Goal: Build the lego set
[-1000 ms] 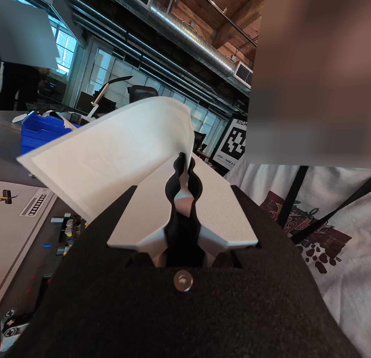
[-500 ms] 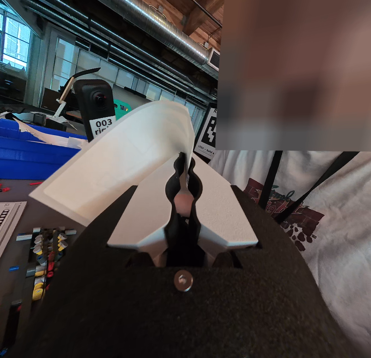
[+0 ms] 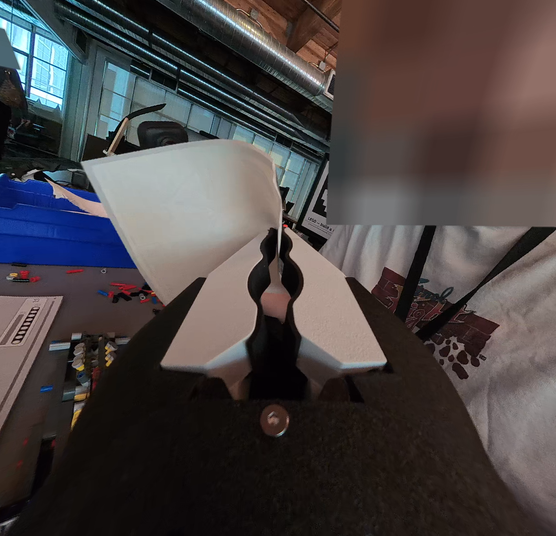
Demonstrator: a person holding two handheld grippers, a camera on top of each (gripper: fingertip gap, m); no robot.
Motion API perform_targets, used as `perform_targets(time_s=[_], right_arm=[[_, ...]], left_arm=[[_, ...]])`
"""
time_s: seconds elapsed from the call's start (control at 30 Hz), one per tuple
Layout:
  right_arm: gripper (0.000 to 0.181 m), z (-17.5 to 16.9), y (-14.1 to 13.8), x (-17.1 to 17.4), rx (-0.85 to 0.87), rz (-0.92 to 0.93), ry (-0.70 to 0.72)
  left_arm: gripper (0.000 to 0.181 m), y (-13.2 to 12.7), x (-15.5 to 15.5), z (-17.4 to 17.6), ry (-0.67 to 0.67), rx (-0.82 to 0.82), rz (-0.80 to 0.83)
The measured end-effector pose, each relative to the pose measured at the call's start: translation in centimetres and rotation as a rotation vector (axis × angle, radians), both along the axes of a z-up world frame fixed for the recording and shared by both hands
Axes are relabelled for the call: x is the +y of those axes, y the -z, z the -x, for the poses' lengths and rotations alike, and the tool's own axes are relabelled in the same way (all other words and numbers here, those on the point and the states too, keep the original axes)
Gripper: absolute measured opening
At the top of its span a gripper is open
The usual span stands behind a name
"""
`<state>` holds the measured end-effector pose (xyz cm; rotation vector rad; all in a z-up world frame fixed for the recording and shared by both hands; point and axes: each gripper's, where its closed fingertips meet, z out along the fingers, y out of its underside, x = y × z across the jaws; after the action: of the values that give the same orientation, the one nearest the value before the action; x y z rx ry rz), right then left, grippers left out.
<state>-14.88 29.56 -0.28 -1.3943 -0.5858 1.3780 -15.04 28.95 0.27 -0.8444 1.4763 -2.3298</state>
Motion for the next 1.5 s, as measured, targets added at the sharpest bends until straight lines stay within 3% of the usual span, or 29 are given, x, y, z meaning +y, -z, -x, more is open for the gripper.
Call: perform_targets(time_s=[0.47, 1.03, 1.3, 1.4, 1.5], right_arm=[[0.0, -1.2, -0.3, 0.7, 0.017, 0.005, 0.057], [0.0, -6.1, -1.2, 3.1, 0.065, -0.002, 0.317], [0.0, -6.6, -1.7, 3.0, 0.08, -0.024, 0.338], [0.0, -5.9, -1.5, 3.0, 0.052, -0.027, 0.328], [0.0, -5.2, -1.4, 2.8, 0.025, -0.038, 0.321]], left_arm=[[0.0, 0.1, 0.9, -0.2, -0.052, 0.006, -0.011], [0.0, 1.5, 5.9, -0.8, -0.269, 0.1, -0.072], [0.0, 4.3, 12.5, -0.3, -0.529, 0.29, -0.06], [0.0, 3.0, 14.7, 2.8, -0.684, 0.356, -0.012], [0.0, 1.0, 14.7, 8.5, -0.86, 0.429, -0.036]])
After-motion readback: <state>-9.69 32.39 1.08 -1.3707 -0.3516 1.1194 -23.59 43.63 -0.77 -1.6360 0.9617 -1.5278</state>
